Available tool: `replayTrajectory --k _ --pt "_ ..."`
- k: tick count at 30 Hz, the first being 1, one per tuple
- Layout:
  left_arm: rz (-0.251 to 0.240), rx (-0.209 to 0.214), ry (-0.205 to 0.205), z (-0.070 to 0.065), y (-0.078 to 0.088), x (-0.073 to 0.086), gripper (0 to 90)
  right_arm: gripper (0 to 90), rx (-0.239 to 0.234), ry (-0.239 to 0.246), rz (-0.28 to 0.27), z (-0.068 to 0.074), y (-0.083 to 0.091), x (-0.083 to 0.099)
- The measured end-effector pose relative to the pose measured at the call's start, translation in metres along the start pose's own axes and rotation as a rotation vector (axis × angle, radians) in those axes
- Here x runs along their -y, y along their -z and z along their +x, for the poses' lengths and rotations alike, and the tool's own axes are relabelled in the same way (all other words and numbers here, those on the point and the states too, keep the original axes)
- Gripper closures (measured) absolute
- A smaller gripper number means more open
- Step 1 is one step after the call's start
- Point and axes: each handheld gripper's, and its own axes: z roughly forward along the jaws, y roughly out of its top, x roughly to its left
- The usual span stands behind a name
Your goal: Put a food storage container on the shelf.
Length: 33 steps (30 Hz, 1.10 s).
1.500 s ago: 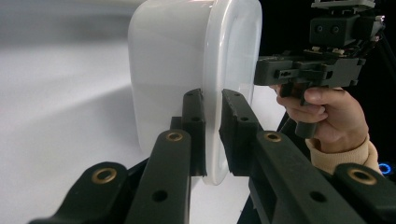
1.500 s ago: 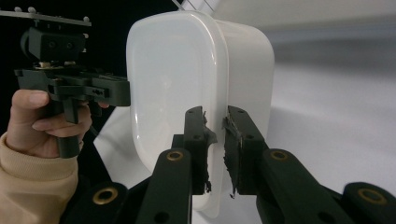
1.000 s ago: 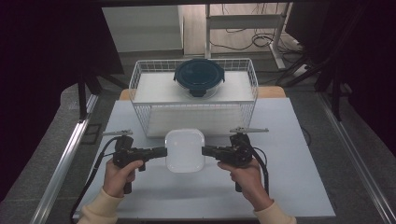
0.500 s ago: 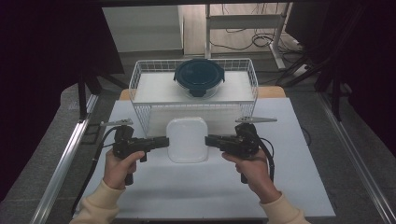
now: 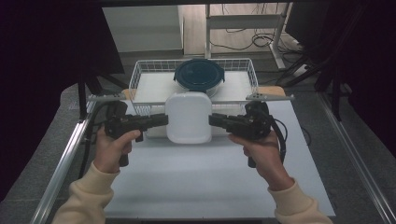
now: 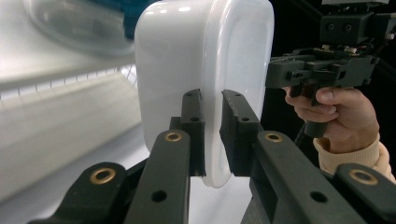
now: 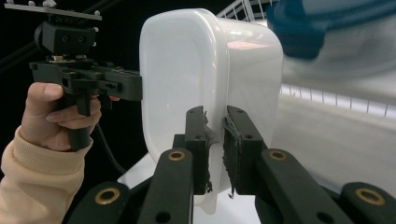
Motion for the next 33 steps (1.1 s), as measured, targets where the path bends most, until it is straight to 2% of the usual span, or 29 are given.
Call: replayTrajectory --k 3,7,14,21,27,33 --pt "-0.012 0.010 0.002 0.000 -0.001 -0.018 80.5 79.1 -0.002 0.017 -0.008 0.000 0.004 -0.019" --pt "-0.018 -0.005 -0.013 -0.002 -0.003 -0.043 80.3 79.2 0.008 0.033 -0.007 -0.002 0.007 -0.048" --pt "-0.025 -0.022 -0.041 -0.008 -0.006 -0.085 80.2 79.3 0.019 0.037 -0.031 -0.006 0.011 -0.083" --pt "-0.018 -0.001 -0.041 -0.005 -0.011 -0.116 80.2 79.2 0.038 0.044 -0.037 -0.007 0.018 -0.113" --pt "0.010 -0.012 0.029 0.013 -0.025 -0.132 80.2 79.3 0.027 -0.010 0.010 -0.030 0.008 -0.133" --pt "0.043 -0.022 0.090 0.039 -0.043 -0.137 80.2 79.3 0.021 -0.097 0.053 -0.060 -0.008 -0.138"
